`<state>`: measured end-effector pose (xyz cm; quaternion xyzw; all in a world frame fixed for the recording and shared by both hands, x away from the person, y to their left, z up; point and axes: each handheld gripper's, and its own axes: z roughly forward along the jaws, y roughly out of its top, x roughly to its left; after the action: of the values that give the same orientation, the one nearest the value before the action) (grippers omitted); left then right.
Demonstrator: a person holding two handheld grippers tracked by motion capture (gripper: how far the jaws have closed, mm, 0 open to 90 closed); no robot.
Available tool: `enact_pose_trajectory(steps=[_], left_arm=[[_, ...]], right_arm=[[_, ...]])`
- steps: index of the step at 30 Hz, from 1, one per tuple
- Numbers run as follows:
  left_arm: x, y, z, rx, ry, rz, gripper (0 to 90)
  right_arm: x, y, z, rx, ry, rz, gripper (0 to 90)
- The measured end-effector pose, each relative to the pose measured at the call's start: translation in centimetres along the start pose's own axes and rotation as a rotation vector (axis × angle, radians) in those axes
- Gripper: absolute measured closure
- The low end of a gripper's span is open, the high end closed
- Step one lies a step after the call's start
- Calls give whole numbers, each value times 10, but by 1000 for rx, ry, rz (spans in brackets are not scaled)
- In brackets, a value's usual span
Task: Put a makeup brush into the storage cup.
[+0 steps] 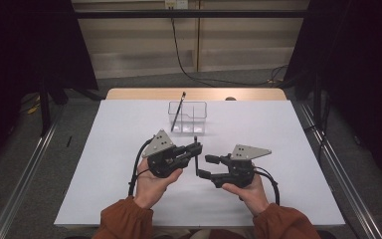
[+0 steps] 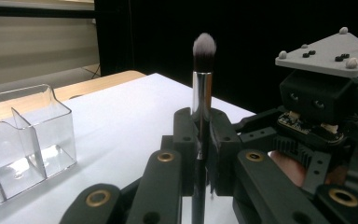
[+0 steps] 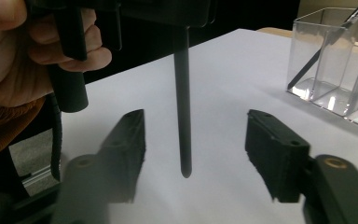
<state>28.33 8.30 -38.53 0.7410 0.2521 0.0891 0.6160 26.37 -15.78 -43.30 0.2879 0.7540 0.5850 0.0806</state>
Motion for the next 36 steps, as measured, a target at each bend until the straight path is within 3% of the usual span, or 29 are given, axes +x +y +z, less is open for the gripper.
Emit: enact_pose_trajectory(steps=[7, 15, 24, 33, 36], left_arm=[[1, 0, -1, 0, 3, 0, 837], [3, -1, -3, 6, 10, 2, 838], [8, 0, -9, 4, 31, 0, 837], [13, 1, -16, 2, 50, -10, 837], [15, 0, -18, 7, 56, -5, 837]], right_arm=[[-1, 1, -2, -14, -26, -4, 196], [-5, 2, -7, -32, -45, -7, 77], [-11, 3, -14, -33, -98, 13, 71], [-17, 1, -31, -72, -157, 13, 55], [-19, 1, -36, -109, -184, 20, 51]])
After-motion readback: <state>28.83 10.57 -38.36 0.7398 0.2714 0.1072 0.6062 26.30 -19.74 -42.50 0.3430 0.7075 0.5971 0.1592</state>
